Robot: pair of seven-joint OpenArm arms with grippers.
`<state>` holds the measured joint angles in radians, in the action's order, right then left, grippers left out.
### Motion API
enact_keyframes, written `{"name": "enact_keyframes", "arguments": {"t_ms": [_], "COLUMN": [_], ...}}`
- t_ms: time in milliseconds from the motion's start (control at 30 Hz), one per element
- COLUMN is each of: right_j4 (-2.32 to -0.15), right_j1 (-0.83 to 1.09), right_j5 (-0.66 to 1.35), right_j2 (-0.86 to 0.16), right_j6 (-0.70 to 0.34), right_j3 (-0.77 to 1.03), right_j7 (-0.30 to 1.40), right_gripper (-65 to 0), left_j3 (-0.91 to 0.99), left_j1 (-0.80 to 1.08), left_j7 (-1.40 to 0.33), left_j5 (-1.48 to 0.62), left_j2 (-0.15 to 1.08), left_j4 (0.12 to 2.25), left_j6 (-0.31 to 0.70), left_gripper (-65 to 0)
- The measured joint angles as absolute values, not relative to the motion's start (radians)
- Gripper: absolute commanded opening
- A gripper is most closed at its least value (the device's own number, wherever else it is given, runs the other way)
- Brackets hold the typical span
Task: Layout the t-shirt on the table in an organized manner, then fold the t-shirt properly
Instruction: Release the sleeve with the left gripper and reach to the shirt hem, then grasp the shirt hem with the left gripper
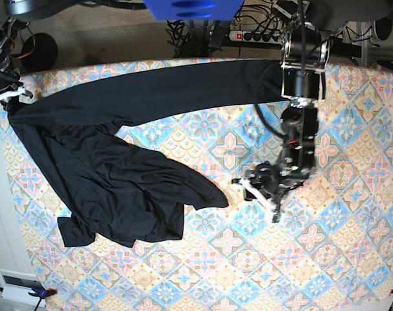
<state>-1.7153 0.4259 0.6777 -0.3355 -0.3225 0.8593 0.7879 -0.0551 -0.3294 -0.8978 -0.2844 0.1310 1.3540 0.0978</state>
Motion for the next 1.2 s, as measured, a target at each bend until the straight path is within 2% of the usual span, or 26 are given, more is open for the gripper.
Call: {"name": "enact_keyframes", "arguments": {"t_ms": [233, 400, 567, 633, 733, 833, 1033, 1200], "right_j4": [-1.717, -1.718, -1.719, -1.719, -1.719, -1.719, -1.719, -1.716], "right_j1": [0.426, 0.426, 0.426, 0.426, 0.426, 0.423, 0.419, 0.421], "right_j5": [0.677, 0.678, 0.68, 0.679, 0.679, 0.678, 0.68, 0.68], "right_j2": [-0.335, -0.335, -0.335, -0.335, -0.335, -0.335, -0.334, -0.335], "right_j6": [-0.322, -0.322, -0.322, -0.322, -0.322, -0.321, -0.322, -0.322], "right_j3": [0.859, 0.859, 0.859, 0.859, 0.859, 0.859, 0.86, 0.859], "right_j7": [0.788, 0.786, 0.787, 0.807, 0.842, 0.842, 0.839, 0.841], "right_gripper": [-65.0, -65.0, -65.0, -65.0, -65.0, -65.0, -65.0, -65.0], "left_j3": [-0.252, -0.272, -0.272, -0.272, -0.265, -0.265, -0.248, 0.018], "left_j1": [-0.45, -0.538, -0.573, -0.573, -0.573, -0.54, -0.387, -0.247], "left_j7": [-0.676, -0.543, -0.418, -0.414, -0.411, -0.464, -0.466, -0.461], "left_j5": [-0.215, -0.218, -0.212, -0.209, -0.215, -0.218, -0.22, -0.218], "left_j2": [0.068, 0.035, -0.001, -0.009, -0.009, 0.014, 0.184, 0.263], "left_j4": [1.011, 0.802, 0.687, 0.687, 0.688, 0.775, 1.083, 1.256], "left_j6": [0.104, 0.105, 0.102, 0.099, 0.097, 0.098, 0.098, 0.098], "left_gripper": [-40.2, -40.2, -41.8, -48.3, -65.0, -63.3, -65.0, -65.0]}}
